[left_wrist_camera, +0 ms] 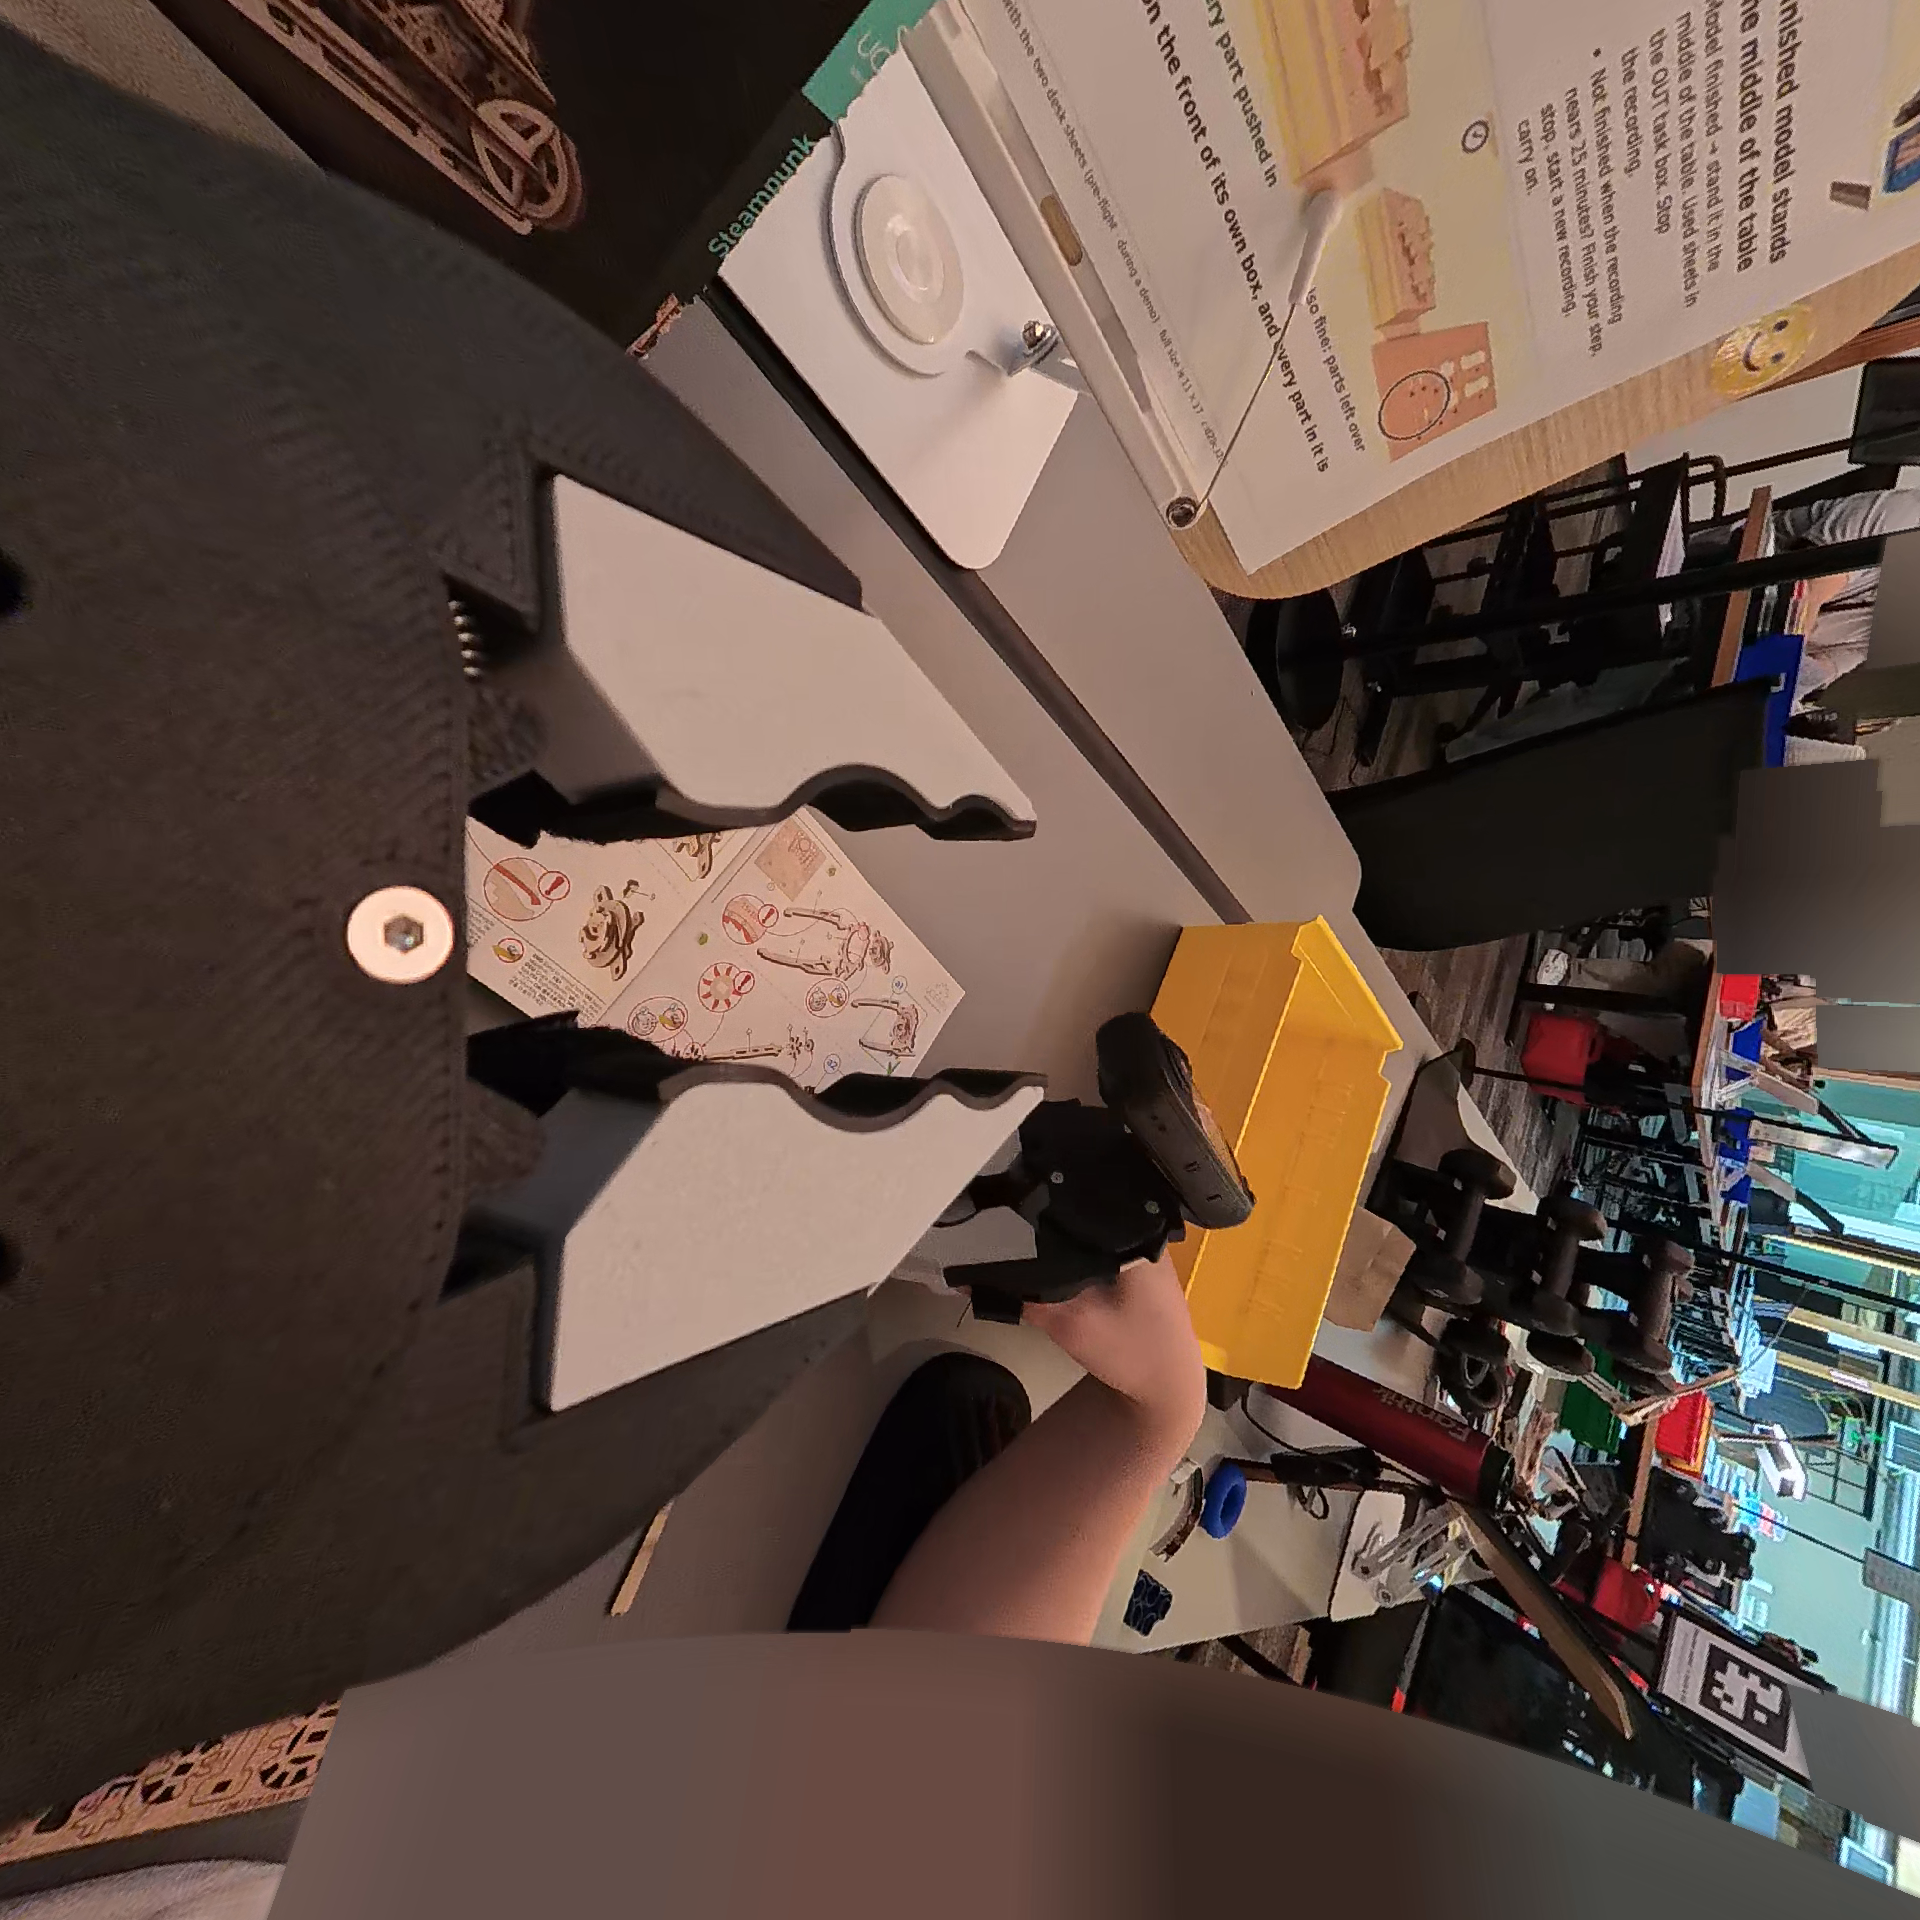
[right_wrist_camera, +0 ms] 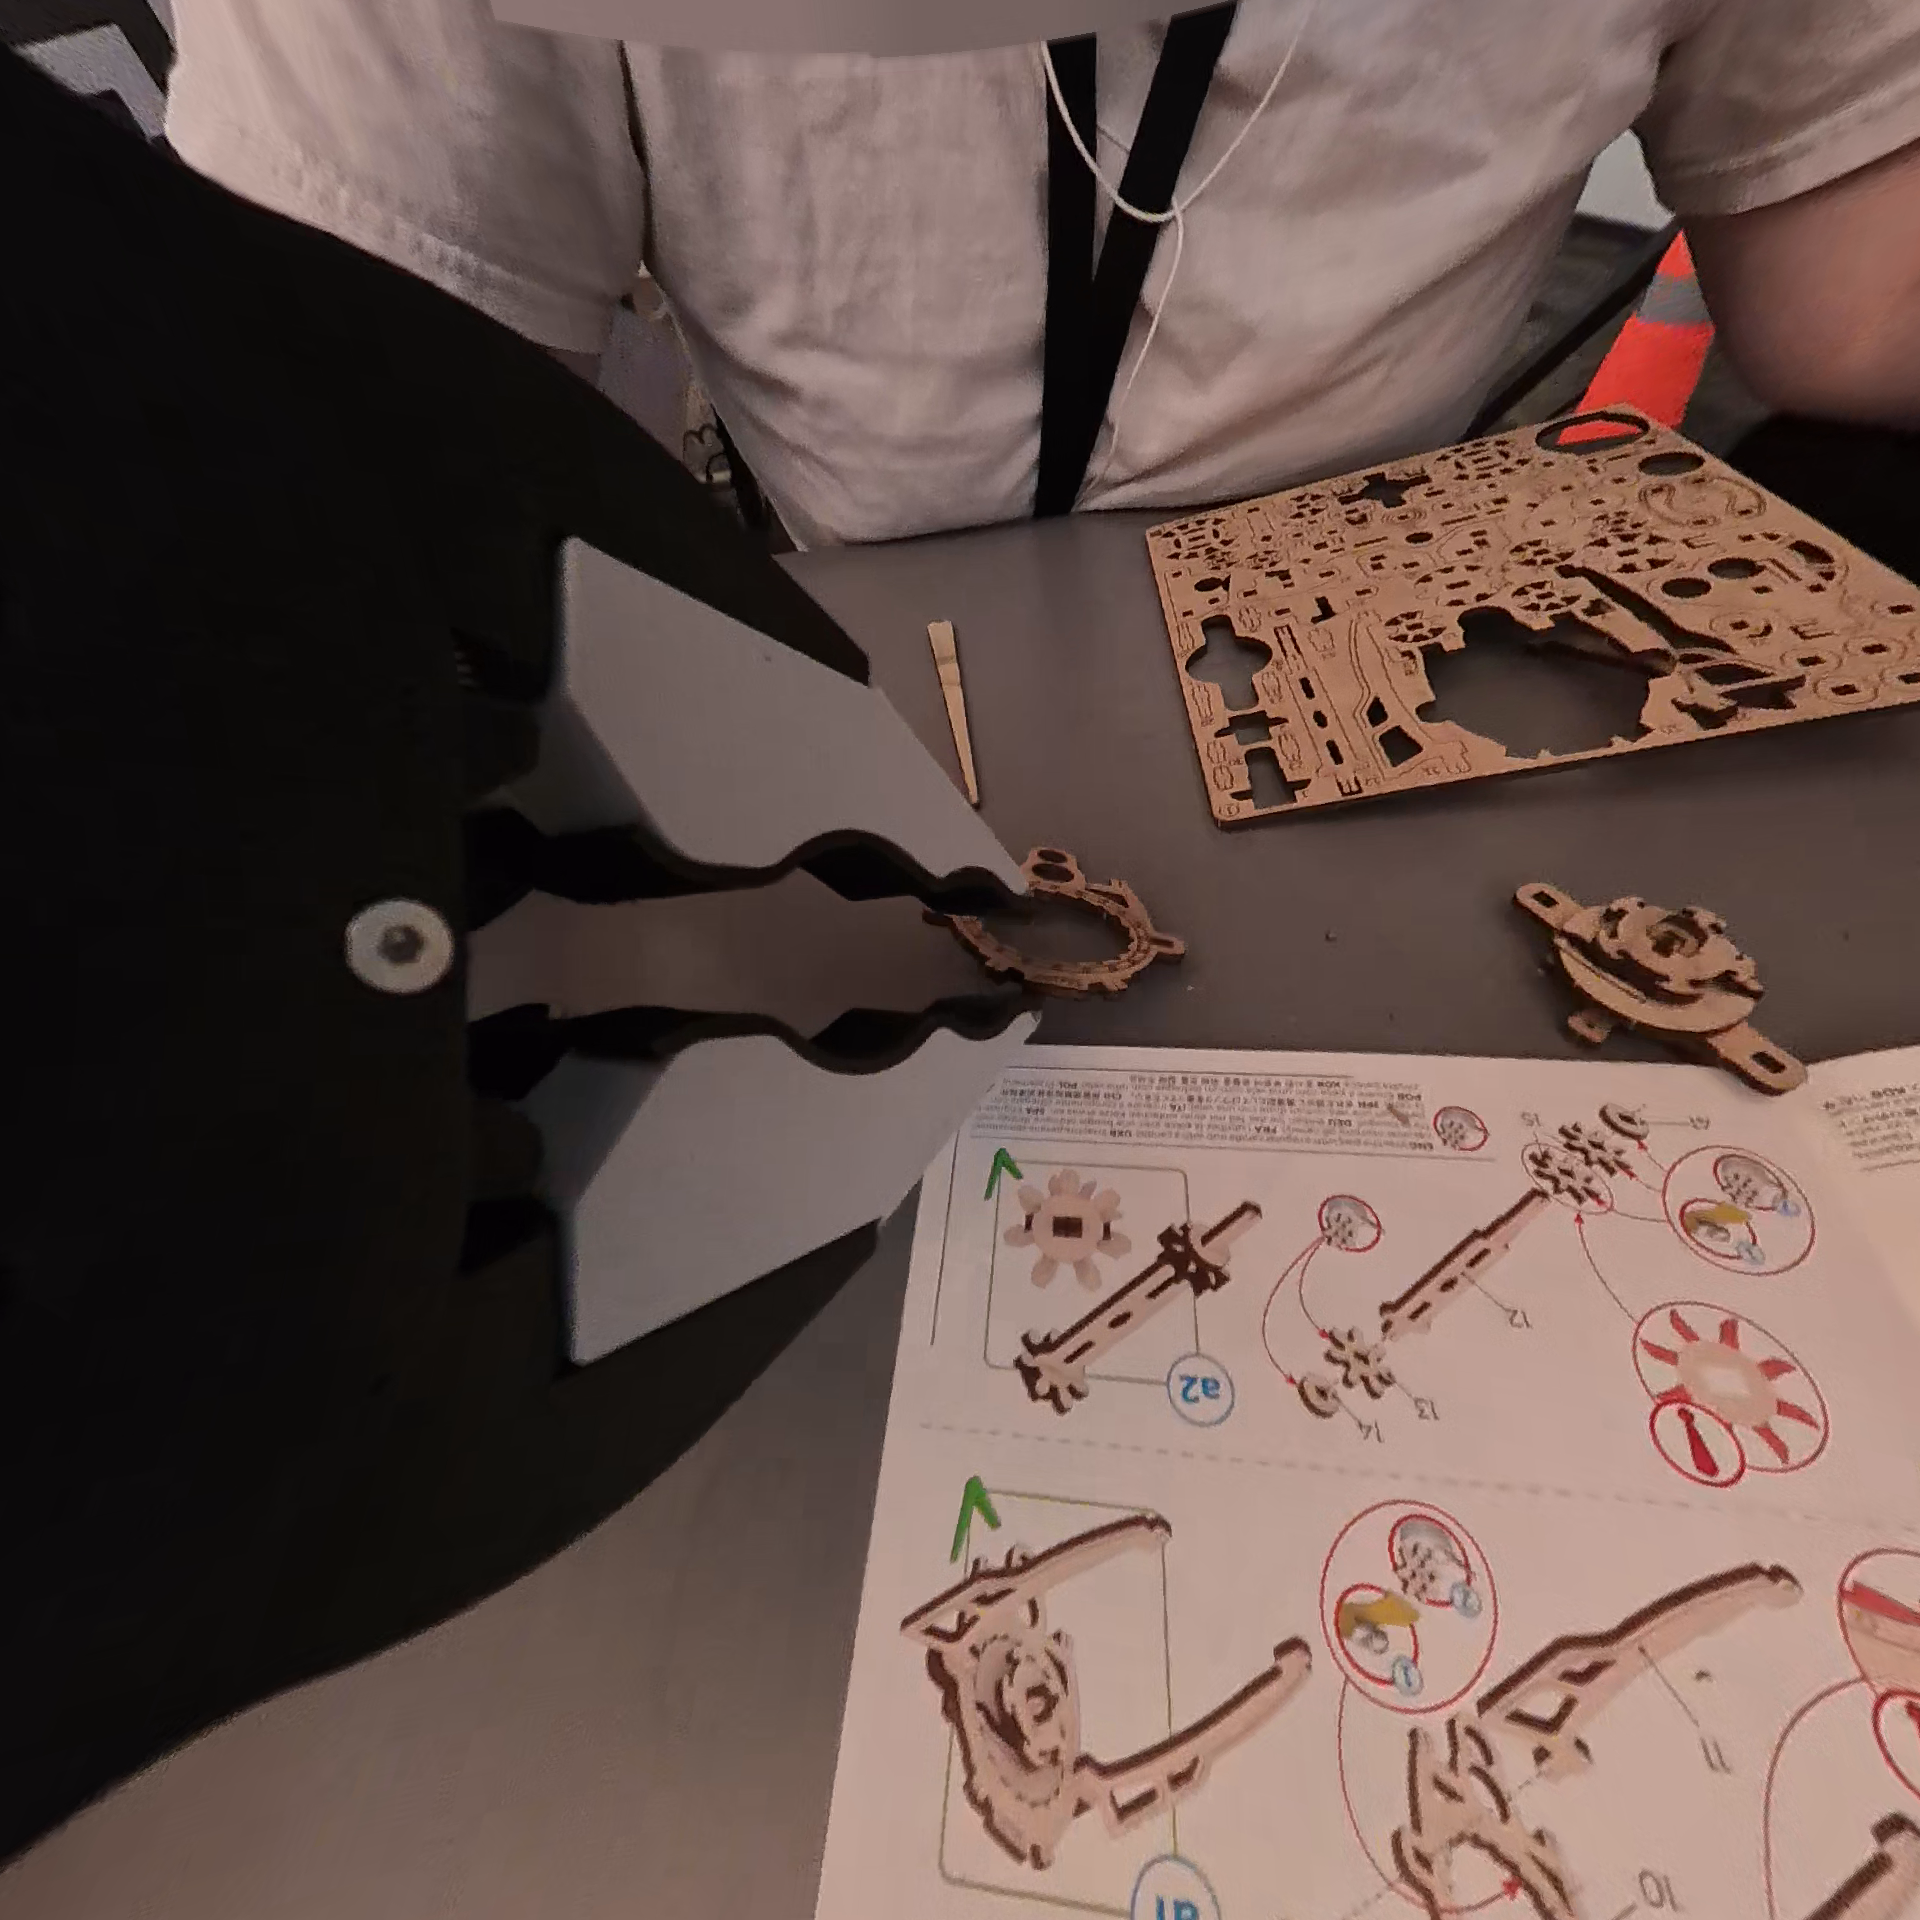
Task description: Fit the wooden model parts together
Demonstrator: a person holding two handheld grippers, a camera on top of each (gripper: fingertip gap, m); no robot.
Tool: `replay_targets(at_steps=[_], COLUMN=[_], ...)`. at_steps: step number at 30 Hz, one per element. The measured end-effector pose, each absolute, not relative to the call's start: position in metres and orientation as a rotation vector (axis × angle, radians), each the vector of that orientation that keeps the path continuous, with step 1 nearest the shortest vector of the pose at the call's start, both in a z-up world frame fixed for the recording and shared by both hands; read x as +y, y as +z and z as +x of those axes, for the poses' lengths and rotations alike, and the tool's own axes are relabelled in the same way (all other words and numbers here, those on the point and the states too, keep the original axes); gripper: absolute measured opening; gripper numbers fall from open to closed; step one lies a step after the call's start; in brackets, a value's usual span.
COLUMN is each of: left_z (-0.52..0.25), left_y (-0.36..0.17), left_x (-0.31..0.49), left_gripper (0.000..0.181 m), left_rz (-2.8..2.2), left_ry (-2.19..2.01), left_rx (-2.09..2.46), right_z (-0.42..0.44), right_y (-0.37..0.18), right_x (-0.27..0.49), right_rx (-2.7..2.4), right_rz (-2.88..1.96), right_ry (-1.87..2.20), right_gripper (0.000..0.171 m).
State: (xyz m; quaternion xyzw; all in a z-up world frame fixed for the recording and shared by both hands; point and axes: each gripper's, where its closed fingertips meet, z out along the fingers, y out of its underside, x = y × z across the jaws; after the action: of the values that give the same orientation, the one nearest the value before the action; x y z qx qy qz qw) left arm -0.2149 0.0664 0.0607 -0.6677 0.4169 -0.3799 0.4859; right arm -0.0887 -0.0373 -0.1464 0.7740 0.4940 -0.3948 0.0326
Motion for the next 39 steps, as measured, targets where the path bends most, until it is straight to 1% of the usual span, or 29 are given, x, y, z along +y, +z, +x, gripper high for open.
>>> replay_targets(at_steps=[3,6,14,18,23,28,30,31,33,35,37,39], left_z=[-0.215,-0.215,-0.215,-0.215,-0.215,-0.219,-0.222,-0.225,-0.236,-0.249,-0.263,-0.279], left_y=[0.061,0.061,0.058,0.054,0.038,0.034,0.034,0.032,0.020,-0.002,-0.029,-0.051], left_x=[0.067,0.066,0.068,0.068,0.064,0.054,0.046,0.044,0.044,0.039,0.027,0.016], left_gripper=[0.043,0.043,0.042,0.042,0.043,0.047,0.048,0.048,0.048,0.050,0.051,0.051], left_rz=[-1.626,-1.624,-1.635,-1.652,-1.730,-1.777,-1.783,-1.794,-1.848,-1.947,-2.036,-2.094], left_ry=[-0.923,-0.918,-0.899,-0.883,-0.885,-0.867,-0.856,-0.836,-0.776,-0.792,-0.855,-0.891], left_rx=[1.014,1.015,1.018,1.038,1.100,1.163,1.186,1.198,1.182,1.122,1.049,0.944], right_z=[-0.082,-0.082,-0.074,-0.069,-0.070,-0.069,-0.072,-0.078,-0.094,-0.116,-0.140,-0.165], right_y=[-0.152,-0.151,-0.141,-0.116,-0.060,0.006,0.035,0.047,0.059,0.057,0.046,0.027], right_x=[-0.036,-0.034,-0.005,0.027,0.067,0.074,0.073,0.069,0.056,0.040,0.026,0.008], right_rx=[1.524,1.524,1.615,1.688,1.798,2.015,2.084,2.093,2.036,2.003,1.999,2.016], right_rz=[2.412,2.420,2.606,2.826,3.169,3.404,3.473,3.454,3.307,3.096,2.964,2.855], right_ry=[-1.133,-1.142,-1.078,-1.069,-1.134,-1.201,-1.365,-1.530,-1.870,-2.068,-2.079,-2.015], right_gripper=[0.016,0.017,0.015,0.015,0.016,0.033,0.049,0.056,0.063,0.056,0.048,0.048])
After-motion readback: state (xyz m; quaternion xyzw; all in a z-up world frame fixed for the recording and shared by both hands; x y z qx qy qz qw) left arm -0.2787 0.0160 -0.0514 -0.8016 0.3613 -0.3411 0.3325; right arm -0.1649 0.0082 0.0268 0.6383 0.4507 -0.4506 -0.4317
